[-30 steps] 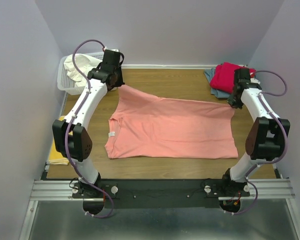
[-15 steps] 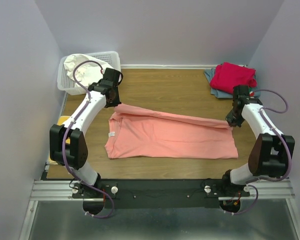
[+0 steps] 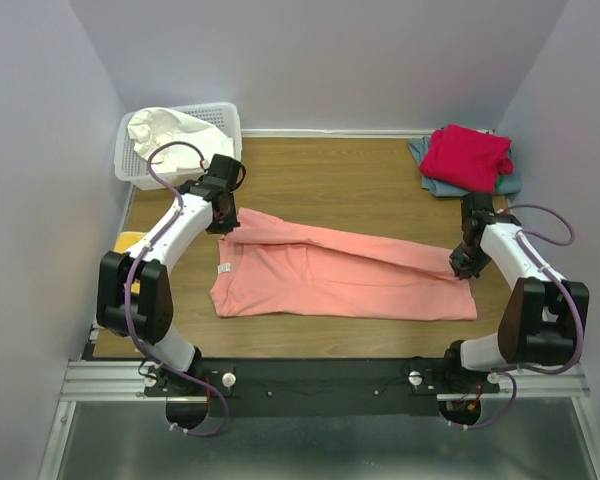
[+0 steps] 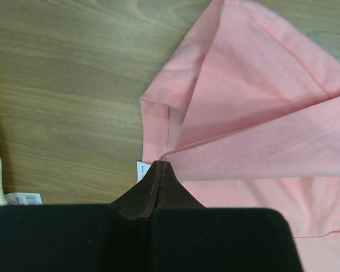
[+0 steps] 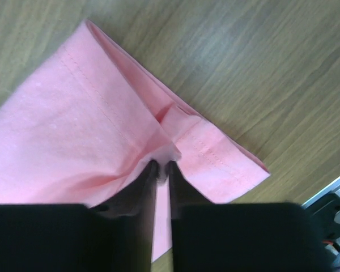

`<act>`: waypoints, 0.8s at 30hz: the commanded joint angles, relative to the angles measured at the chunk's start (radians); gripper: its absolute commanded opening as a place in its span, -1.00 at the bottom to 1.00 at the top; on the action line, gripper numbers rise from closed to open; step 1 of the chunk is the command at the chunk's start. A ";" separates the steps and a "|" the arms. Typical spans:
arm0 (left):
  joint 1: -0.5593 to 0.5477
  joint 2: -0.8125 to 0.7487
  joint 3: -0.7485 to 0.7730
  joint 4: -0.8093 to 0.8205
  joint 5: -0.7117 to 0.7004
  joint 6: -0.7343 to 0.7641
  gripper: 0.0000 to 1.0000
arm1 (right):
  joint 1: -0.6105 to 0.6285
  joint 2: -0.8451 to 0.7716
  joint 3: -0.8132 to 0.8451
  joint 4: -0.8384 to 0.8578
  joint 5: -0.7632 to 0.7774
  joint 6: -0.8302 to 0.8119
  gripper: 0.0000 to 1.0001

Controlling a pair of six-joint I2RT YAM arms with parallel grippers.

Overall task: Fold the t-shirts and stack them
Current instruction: Fold the tshirt

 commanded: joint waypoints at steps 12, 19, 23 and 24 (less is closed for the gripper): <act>0.000 -0.004 -0.108 -0.033 -0.024 -0.118 -1.00 | -0.007 -0.077 0.022 -0.101 0.136 0.076 0.30; -0.001 -0.044 -0.111 -0.093 -0.060 -0.160 -1.00 | -0.005 -0.070 0.114 -0.086 0.105 0.039 0.30; -0.010 -0.104 -0.128 -0.124 -0.047 -0.185 -1.00 | -0.005 -0.038 0.159 -0.074 0.088 0.029 0.29; -0.013 -0.110 -0.141 -0.125 -0.031 -0.185 -1.00 | -0.004 -0.022 0.171 -0.068 0.076 0.026 0.29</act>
